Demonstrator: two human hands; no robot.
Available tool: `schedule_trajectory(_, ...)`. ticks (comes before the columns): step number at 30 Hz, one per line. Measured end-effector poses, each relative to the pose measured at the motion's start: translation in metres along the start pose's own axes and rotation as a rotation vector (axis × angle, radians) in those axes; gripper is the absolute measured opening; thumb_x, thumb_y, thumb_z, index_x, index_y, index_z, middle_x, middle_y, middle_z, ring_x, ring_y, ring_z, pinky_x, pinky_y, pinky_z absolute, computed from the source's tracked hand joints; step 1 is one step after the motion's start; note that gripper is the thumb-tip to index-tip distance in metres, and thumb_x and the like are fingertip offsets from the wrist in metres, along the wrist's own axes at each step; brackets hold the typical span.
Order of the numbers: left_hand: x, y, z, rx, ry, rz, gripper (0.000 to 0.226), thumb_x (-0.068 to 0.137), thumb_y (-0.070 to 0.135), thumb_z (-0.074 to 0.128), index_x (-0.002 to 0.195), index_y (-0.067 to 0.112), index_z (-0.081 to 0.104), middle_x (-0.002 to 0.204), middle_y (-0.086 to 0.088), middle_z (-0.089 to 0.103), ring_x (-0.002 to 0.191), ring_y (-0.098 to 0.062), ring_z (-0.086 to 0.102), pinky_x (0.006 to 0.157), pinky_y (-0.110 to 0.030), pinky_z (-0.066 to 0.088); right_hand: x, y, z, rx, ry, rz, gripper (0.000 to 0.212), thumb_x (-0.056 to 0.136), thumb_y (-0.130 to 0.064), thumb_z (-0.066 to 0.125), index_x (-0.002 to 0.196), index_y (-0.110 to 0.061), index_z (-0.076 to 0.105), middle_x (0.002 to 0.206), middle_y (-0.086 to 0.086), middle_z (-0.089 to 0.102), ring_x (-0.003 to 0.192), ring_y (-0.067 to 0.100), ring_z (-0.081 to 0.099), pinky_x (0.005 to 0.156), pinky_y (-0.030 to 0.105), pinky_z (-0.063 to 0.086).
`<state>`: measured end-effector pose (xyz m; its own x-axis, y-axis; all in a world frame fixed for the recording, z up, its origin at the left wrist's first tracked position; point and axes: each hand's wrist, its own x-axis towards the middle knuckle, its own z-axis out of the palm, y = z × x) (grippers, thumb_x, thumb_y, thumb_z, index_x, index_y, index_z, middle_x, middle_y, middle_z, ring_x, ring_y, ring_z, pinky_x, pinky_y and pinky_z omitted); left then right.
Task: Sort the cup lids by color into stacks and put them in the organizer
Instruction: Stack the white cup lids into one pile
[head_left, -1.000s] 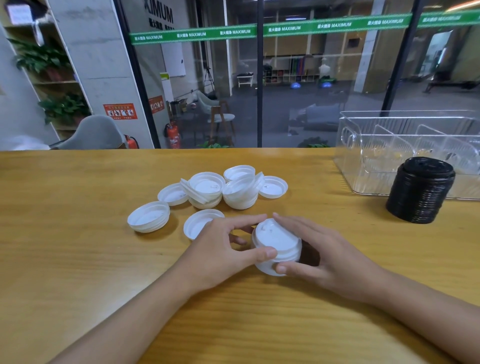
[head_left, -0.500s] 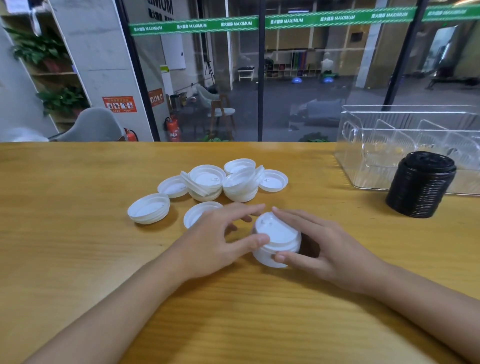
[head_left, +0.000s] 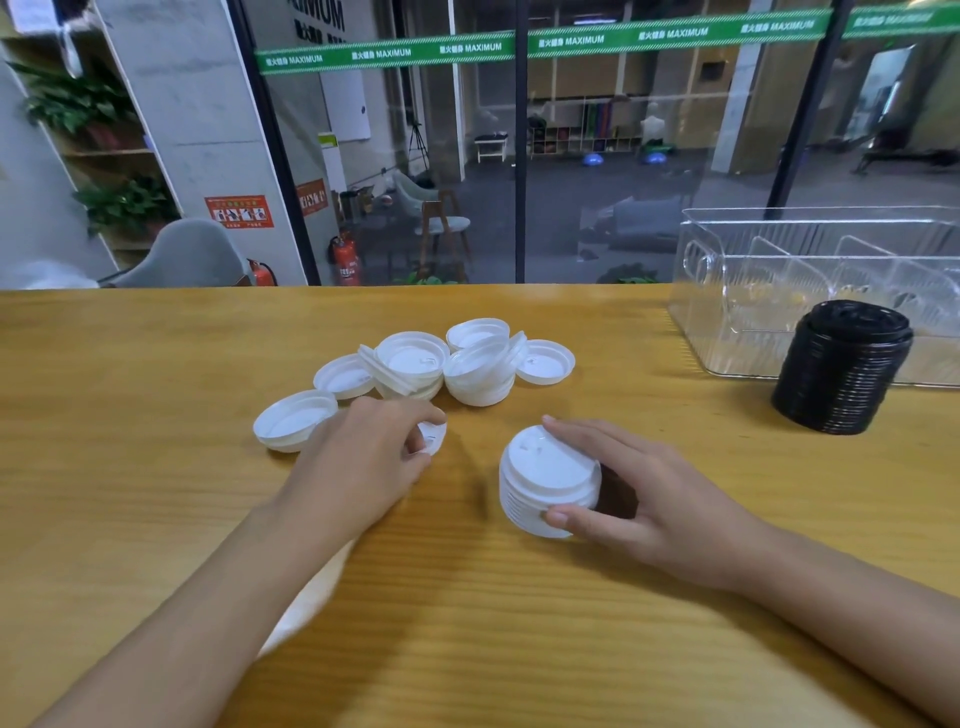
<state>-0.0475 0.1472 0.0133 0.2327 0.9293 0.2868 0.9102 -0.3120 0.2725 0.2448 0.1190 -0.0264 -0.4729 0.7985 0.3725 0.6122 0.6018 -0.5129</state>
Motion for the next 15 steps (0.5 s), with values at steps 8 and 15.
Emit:
schedule_trajectory(8,-0.004,0.02,-0.003,-0.567,0.116,0.013,0.064,0.081,0.004,0.078,0.134,0.038,0.068,0.091,0.008,0.07,0.088,-0.013,0.069,0.073,-0.032,0.063,-0.002,-0.002,-0.001,-0.022,0.054,-0.005,0.074,0.091,-0.062,0.069,0.152,-0.026,0.05,0.145,-0.026,0.054,0.133,-0.008,0.051,0.106,0.007,0.035)
schedule_trajectory(15,-0.006,0.029,-0.004,-0.807,0.121,-0.016,0.06,0.081,-0.002,0.078,0.129,0.034,0.07,0.086,0.009,0.071,0.079,-0.012,0.074,0.082,-0.041,0.064,-0.002,-0.003,-0.001,-0.004,0.061,0.01,0.072,0.089,-0.064,0.07,0.15,-0.029,0.051,0.14,-0.033,0.053,0.128,-0.011,0.052,0.103,0.005,0.036)
